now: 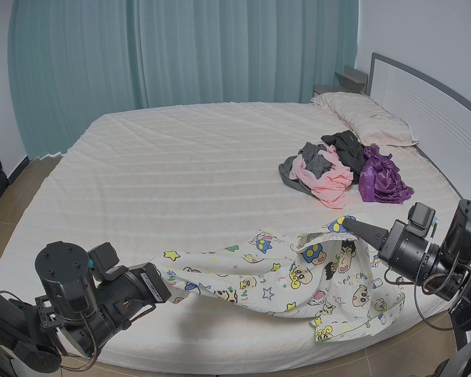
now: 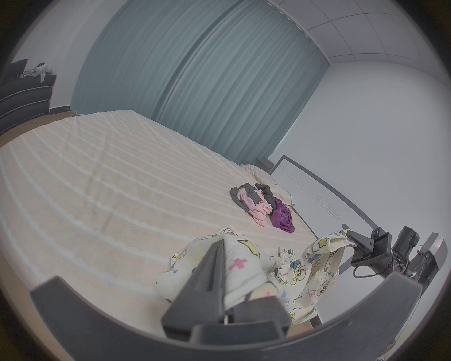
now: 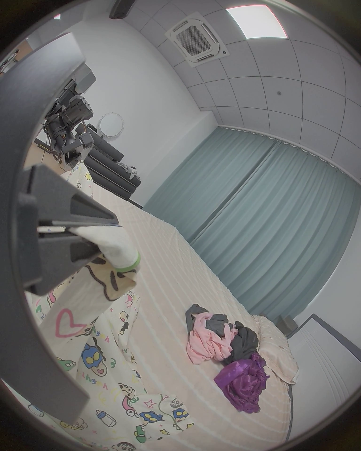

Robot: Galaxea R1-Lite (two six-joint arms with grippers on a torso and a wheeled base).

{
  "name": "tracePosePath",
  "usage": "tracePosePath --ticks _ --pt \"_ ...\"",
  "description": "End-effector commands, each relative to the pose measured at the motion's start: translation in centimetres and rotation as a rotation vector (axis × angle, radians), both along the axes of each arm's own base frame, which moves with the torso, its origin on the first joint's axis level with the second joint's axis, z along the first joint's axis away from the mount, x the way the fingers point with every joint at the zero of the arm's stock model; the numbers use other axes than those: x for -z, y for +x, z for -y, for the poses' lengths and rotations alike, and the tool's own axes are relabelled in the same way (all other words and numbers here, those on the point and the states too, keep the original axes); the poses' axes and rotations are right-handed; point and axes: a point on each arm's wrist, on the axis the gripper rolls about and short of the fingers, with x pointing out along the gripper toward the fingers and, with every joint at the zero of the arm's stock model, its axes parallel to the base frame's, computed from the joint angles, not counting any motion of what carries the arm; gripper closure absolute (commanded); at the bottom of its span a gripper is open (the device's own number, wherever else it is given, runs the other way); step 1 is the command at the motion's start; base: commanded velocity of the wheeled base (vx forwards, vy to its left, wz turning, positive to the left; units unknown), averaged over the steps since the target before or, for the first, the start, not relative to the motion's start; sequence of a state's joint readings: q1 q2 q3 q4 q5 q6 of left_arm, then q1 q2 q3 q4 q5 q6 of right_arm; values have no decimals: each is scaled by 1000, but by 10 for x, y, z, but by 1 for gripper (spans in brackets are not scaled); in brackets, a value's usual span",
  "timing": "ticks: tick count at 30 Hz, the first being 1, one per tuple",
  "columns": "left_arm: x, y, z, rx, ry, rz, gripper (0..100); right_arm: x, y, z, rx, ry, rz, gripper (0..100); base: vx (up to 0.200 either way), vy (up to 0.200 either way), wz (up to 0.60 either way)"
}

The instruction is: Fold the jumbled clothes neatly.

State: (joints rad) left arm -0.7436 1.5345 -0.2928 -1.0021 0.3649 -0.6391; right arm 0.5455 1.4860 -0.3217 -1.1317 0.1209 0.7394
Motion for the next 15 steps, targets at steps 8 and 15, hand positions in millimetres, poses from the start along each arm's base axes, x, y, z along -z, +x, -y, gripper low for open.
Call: tracePosePath --ticks 8,15 --pt "-1 0 0 0 -3 2 100 0 0 0 -2 -1 -1 100 0 75 0" --pt "-10 -4 -4 2 -33 35 100 -2 0 2 7 3 8 100 -171 0 0"
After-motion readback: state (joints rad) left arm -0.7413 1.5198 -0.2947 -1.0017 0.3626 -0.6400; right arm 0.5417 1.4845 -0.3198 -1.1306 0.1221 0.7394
